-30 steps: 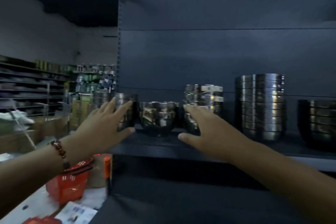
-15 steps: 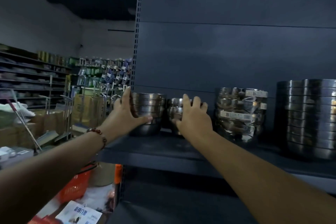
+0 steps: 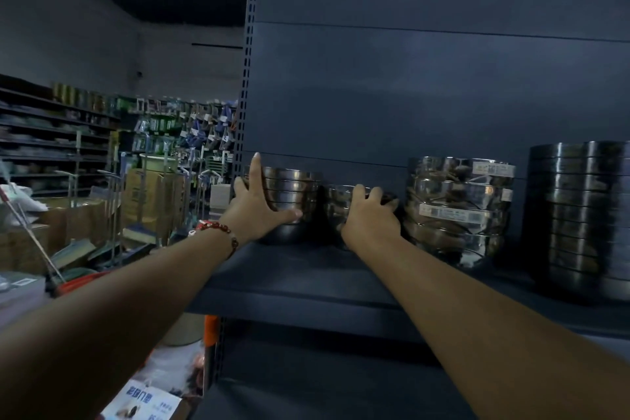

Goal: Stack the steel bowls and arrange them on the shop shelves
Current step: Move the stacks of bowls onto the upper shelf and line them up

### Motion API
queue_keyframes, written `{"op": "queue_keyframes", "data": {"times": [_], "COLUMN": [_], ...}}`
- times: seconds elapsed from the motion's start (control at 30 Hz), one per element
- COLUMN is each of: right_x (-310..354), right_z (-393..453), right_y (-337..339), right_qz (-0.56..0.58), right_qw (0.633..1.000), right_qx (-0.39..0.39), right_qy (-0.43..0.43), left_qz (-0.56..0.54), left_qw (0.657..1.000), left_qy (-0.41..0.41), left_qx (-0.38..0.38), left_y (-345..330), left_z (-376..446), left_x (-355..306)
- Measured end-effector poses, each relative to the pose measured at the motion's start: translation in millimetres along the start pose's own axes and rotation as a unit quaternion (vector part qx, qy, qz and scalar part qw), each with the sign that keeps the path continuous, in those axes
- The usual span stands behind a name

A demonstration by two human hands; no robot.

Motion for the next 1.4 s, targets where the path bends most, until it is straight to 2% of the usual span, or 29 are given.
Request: {"op": "queue_keyframes", "data": {"times": [0.1,0.17,0.27,0.33,0.37,0.4,0.5,0.57,0.67,0.83,1.03,1.2,1.3,1.4], "right_x": [0.7,8.1,4.2,-24.5,-46.2,-68.4,-113.9,-127.2,-141.1,-164.1,-164.4,-162.2,-161.1,-159.4], "right_z": [-11.7,-31.5,-75.5,-98.8,-103.9,-103.4,-90.8,-81.1,-63.4,-20.4,18.3,30.3,31.0,20.1], "right_y": [8.0,26.4,84.0,124.9,136.8,139.6,108.1,85.0,71.7,49.2,31.4,21.3,20.8,29.2], "right_qz": [-0.014,-0.027,-0.028,0.03,0.073,0.124,0.26,0.271,0.278,0.326,0.316,0.31,0.303,0.253], "right_qw": [0.999,0.996,0.974,0.961,0.96,0.961,0.961,0.96,0.956,0.942,0.942,0.943,0.946,0.964], "right_qx": [0.028,0.014,-0.121,-0.208,-0.225,-0.218,-0.098,-0.066,-0.083,-0.04,0.017,0.004,0.007,0.031], "right_qy": [0.022,0.084,0.19,0.181,0.153,0.116,-0.003,-0.033,-0.037,-0.073,-0.111,-0.119,-0.112,-0.073], "left_qz": [0.011,0.096,0.27,0.313,0.314,0.311,0.294,0.262,0.226,0.172,0.166,0.17,0.221,0.338], "left_qw": [1.0,0.995,0.952,0.925,0.92,0.917,0.924,0.943,0.963,0.982,0.983,0.982,0.972,0.936], "left_qy": [0.005,-0.014,-0.132,-0.208,-0.231,-0.247,-0.245,-0.206,-0.143,-0.07,-0.067,-0.072,-0.073,-0.099], "left_qx": [0.018,0.006,-0.053,-0.058,-0.049,-0.037,-0.005,0.016,0.029,0.042,0.033,0.026,0.013,-0.024], "left_y": [0.2,3.4,3.8,-5.9,-14.8,-24.9,-58.5,-76.6,-92.3,-98.1,-98.3,-98.4,-95.4,-93.1], "left_z": [-2.9,-8.7,-26.0,-38.1,-41.4,-42.7,-38.2,-30.9,-20.9,-9.5,-4.3,-3.0,-6.1,-10.4], "left_x": [-1.1,-7.6,-41.7,-69.9,-82.9,-94.1,-117.9,-124.6,-128.0,-125.2,-122.9,-122.4,-125.6,-138.3]}}
Point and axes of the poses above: each hand's wrist, its own z-axis towards the middle knuckle, its own y-axis out of the back of the hand, x = y × z, the point moved 6 cm from there along z, towards the middle knuckle, and after that the axes turned 3 degrees about -y, right-handed, at the moved point
